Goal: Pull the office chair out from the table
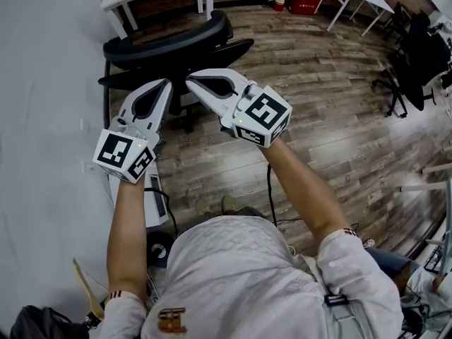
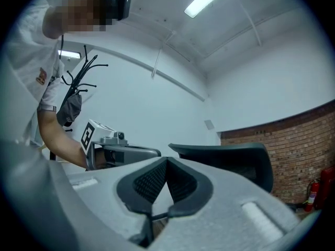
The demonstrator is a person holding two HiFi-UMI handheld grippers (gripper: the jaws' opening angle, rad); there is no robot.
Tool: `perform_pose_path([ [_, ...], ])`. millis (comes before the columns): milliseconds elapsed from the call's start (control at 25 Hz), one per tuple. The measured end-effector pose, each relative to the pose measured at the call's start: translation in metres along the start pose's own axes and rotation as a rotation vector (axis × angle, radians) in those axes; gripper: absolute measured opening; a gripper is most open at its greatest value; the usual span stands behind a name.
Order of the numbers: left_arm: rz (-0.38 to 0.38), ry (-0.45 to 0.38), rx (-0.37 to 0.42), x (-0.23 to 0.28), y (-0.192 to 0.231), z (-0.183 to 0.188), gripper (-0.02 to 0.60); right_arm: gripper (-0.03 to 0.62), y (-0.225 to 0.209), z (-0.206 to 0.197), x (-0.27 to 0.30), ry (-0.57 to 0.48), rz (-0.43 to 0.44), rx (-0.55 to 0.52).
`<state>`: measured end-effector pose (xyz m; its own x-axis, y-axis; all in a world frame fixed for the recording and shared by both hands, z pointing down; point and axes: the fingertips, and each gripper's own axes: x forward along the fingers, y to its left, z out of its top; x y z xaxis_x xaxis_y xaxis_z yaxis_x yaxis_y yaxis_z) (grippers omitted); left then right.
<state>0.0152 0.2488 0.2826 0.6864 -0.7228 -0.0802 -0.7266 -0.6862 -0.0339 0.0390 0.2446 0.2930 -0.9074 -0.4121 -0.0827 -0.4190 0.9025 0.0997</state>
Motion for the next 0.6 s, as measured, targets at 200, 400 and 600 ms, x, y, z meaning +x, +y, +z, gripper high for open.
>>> perform_pose_path([
  [200, -0.001, 0.0, 0.0, 0.0004, 0.0005, 0.0024, 0.0, 0.0, 0.0011, 0.0027, 0.0019, -0.004, 0.013, 0.003],
  [400, -0.001, 0.003, -0.007, 0.0001, 0.0003, 0.0006, 0.0, 0.0, 0.003, 0.0037, 0.0021, -0.006, 0.021, 0.004],
  [600, -0.007, 0.002, -0.02, 0.0002, -0.0028, -0.0018, 0.0, 0.0, 0.005, 0.0025, -0.0015, -0.001, 0.024, 0.005],
])
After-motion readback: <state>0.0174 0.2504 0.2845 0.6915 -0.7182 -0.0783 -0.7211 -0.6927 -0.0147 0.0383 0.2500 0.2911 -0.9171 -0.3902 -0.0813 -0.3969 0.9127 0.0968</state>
